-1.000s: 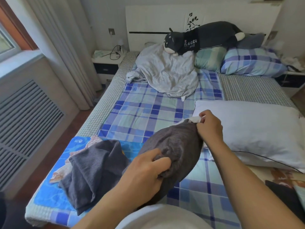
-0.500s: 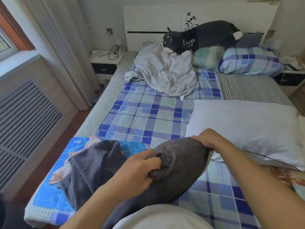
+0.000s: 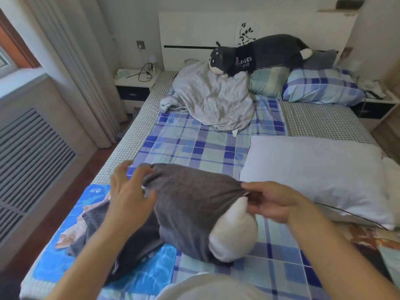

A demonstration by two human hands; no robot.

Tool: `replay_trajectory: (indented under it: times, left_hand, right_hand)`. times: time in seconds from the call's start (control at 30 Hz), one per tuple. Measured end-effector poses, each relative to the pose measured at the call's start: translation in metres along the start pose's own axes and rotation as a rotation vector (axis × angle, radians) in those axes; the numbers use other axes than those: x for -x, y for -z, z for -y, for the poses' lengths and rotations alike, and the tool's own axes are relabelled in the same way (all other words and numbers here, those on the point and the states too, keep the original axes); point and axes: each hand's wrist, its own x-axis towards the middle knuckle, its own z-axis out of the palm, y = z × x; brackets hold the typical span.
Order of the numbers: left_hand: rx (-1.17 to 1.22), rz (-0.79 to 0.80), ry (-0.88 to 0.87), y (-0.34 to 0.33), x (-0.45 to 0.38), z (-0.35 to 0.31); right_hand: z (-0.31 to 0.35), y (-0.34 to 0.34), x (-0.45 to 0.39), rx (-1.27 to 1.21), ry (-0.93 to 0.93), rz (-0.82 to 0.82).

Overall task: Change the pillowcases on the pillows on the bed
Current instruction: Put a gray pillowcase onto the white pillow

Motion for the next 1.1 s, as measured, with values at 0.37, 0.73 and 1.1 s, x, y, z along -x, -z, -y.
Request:
replay_trajectory:
  times: [0.37,0.73,1.1]
  left_hand:
    - [-0.037,-0.009,-0.106,-0.095,0.03,-0.043]
    - [0.159,0.032,0.052,-0.075,0.009,-0.04]
    - [-0.122,0.063,-0.286,-0.065,0.021,-0.056]
  right_hand:
    - [-0.034,-0.082,-0.015,-0.183,-0.055,-0.068]
    - [-0.046,-0.014,-0.016,0.905,0.502,-0.269]
    - [-0.119,-0.037,-0.01,1.296,1.41,-0.295]
